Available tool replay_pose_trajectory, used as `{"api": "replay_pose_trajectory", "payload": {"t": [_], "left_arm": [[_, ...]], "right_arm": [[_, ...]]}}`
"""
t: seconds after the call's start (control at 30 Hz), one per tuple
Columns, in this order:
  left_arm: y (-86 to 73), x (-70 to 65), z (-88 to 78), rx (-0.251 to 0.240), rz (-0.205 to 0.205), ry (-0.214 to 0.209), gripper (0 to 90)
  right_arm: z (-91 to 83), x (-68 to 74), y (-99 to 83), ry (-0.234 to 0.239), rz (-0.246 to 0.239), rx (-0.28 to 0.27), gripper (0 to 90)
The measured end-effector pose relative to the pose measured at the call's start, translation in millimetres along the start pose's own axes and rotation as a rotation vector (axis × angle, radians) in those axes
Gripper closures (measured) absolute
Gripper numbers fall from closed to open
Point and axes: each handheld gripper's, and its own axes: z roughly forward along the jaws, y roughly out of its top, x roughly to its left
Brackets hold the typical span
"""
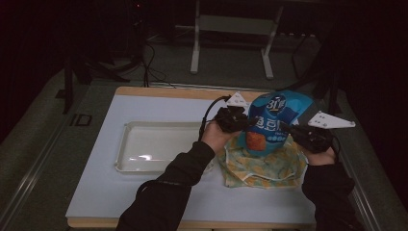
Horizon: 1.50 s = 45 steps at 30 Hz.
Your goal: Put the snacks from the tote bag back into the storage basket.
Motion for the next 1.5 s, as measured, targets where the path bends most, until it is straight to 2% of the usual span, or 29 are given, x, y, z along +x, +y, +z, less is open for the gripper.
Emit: {"api": "replay_pose_trajectory", "payload": {"t": [0.2,0.6,1.07,1.13,1.17,1.43,1.5], "left_arm": [[12.6,0.0,-9.7,-0.017,0.018,0.023,88.1],[24.2,5.5,-23.7,-0.042,0.007,0.032,88.2],[26.2,16.9,-51.9,-0.056,-0.004,0.063,88.4],[26.2,16.9,-51.9,-0.056,-0.004,0.063,88.3],[25.3,19.3,-60.1,-0.061,-0.009,0.076,88.3],[21.5,24.8,-80.8,-0.058,-0.011,0.103,88.3],[19.8,26.8,-85.8,-0.061,-0.022,0.107,88.2]], "right_arm": [[-2.3,0.8,14.0,-0.006,-0.013,-0.023,88.7],[-1.1,2.3,34.4,-0.009,-0.028,-0.046,88.8],[15.2,13.8,58.1,0.010,-0.049,-0.058,88.8],[16.3,14.8,59.3,0.012,-0.050,-0.059,88.8],[19.6,18.3,63.1,0.016,-0.055,-0.061,88.8],[32.5,29.8,75.4,0.038,-0.073,-0.060,88.9],[36.2,33.1,78.1,0.043,-0.076,-0.060,88.9]]}}
